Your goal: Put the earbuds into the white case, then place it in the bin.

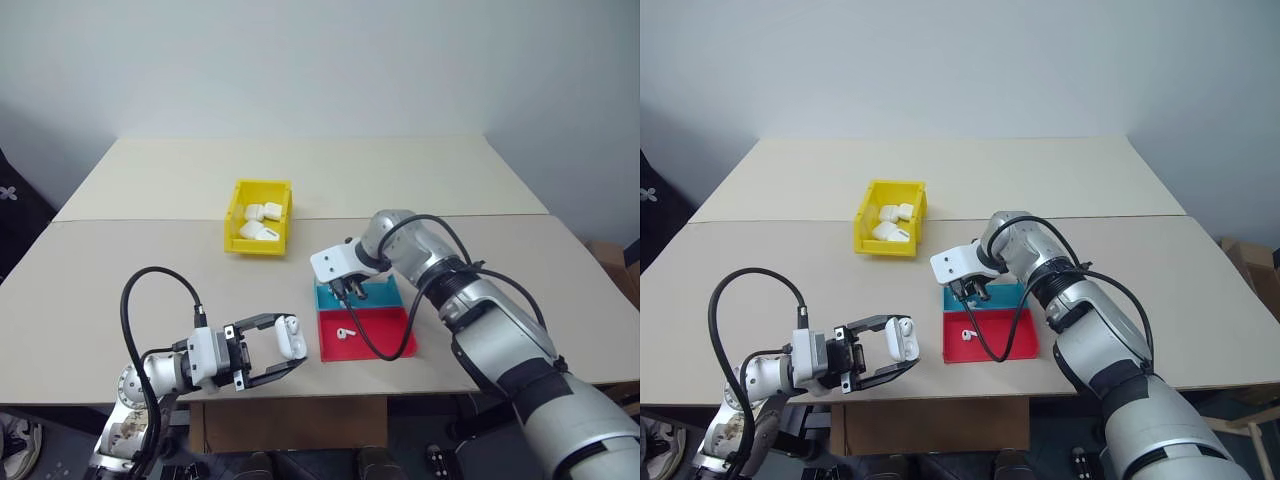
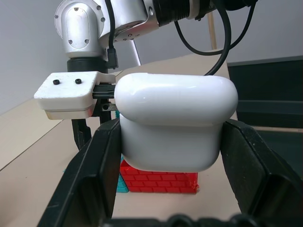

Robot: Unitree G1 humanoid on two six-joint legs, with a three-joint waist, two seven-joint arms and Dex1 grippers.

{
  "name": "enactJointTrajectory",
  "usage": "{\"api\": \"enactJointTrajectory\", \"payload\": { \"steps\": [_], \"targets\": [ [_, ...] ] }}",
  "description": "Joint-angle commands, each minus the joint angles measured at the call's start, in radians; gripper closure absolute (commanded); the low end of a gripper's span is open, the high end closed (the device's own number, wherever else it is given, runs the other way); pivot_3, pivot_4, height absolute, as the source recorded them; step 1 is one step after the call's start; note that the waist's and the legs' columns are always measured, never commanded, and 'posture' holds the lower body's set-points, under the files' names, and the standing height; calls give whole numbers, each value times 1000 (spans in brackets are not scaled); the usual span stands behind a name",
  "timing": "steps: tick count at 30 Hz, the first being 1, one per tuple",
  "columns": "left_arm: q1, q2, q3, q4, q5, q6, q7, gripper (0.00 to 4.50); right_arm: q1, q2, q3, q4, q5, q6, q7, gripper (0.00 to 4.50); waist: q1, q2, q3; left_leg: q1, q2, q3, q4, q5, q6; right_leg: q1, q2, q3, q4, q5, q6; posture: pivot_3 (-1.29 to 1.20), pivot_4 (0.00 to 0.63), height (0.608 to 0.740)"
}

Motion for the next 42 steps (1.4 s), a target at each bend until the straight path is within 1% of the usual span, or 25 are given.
{"api": "enactJointTrajectory", "payload": {
  "steps": [1,2,3,6,7,9,11,12,14,16,19,22,24,26,29,33,37,42],
  "targets": [
    [-30,-8,-2,-6,-7,-21,4,1698,-5,-33,-46,-80,13,18,-3,3721,0,0,0,0,0,0,0,0,0,0,0,0,0,0,0,0,150,740],
    [-34,-10,-2,-3,-8,-22,4,1698,-3,-41,-56,-100,19,29,-5,3721,0,0,0,0,0,0,0,0,0,0,0,0,0,0,0,0,150,740],
    [-44,-13,2,-1,-11,-18,8,1698,-4,-60,-93,-144,40,69,-13,3721,0,0,0,0,0,0,0,0,0,0,0,0,0,0,0,0,150,740],
    [-74,-21,16,-4,-33,11,28,1698,20,-117,-254,-328,128,241,-65,3721,6,0,0,-1,0,0,0,0,0,0,0,0,0,0,0,0,150,740],
    [-80,-22,19,-7,-41,17,30,1698,34,-126,-290,-381,150,289,-76,3721,7,0,0,-1,0,0,0,0,0,0,0,0,0,0,0,0,150,740],
    [-114,-30,21,-15,-65,51,48,1698,103,-131,-470,-586,299,462,-114,3721,10,0,0,-1,0,0,0,0,0,0,0,0,0,0,0,0,150,740],
    [-157,-41,21,-14,-91,91,61,1698,202,-101,-689,-821,533,601,-150,3721,22,0,0,-1,0,-1,0,0,0,1,0,-1,0,0,0,0,150,740],
    [-171,-44,22,-13,-100,104,65,1698,239,-86,-756,-903,613,644,-172,3721,25,0,0,-1,0,-1,0,0,0,1,0,-1,0,0,1,0,150,740],
    [-214,-57,18,-4,-117,135,73,1698,348,-43,-867,-1078,763,664,-228,3721,28,0,0,0,0,-2,0,0,0,3,0,-1,0,0,1,0,150,740],
    [-272,-81,6,17,-130,167,81,1698,490,-3,-942,-1274,940,746,-280,3721,32,0,0,2,-1,-3,1,0,0,6,0,-2,-1,-1,1,0,150,740],
    [-334,-110,-2,43,-126,197,90,1698,668,37,-932,-1447,1062,747,-341,3721,29,0,0,4,-1,-5,1,0,0,10,0,-4,-3,-1,2,0,150,740],
    [-392,-128,-2,57,-154,245,83,1698,813,115,-843,-1553,1063,650,-413,3721,10,0,0,5,-1,-4,2,0,0,10,0,-2,-2,-2,6,0,150,740],
    [-415,-133,-2,66,-166,266,68,1698,866,167,-794,-1574,1047,580,-451,3721,-1,0,0,8,-1,-4,2,0,0,11,1,-1,0,-4,9,0,150,740],
    [-430,-137,-2,81,-168,271,43,1698,890,192,-756,-1575,1046,544,-475,3721,-6,0,0,9,-1,-5,2,0,-1,11,2,-1,0,-4,8,0,150,740],
    [-437,-142,1,76,-184,295,27,1698,899,191,-720,-1558,1053,518,-500,3721,-3,0,0,10,-1,-5,2,1,-1,12,2,-1,0,-3,8,0,150,740],
    [-434,-146,6,65,-194,310,22,1698,913,168,-669,-1539,1042,481,-495,3721,-1,0,0,9,-1,-5,2,1,-1,12,1,-1,-1,-4,8,0,150,740],
    [-431,-161,5,58,-191,313,29,1698,926,129,-617,-1510,986,424,-498,3721,0,0,0,7,-1,-5,2,1,-1,12,1,-1,-3,-4,8,0,150,740],
    [-419,-168,11,42,-199,322,29,1698,928,98,-592,-1480,964,382,-511,3721,0,0,0,8,-1,-5,2,1,-1,12,1,-1,-2,-4,8,0,150,740]
  ]
}}
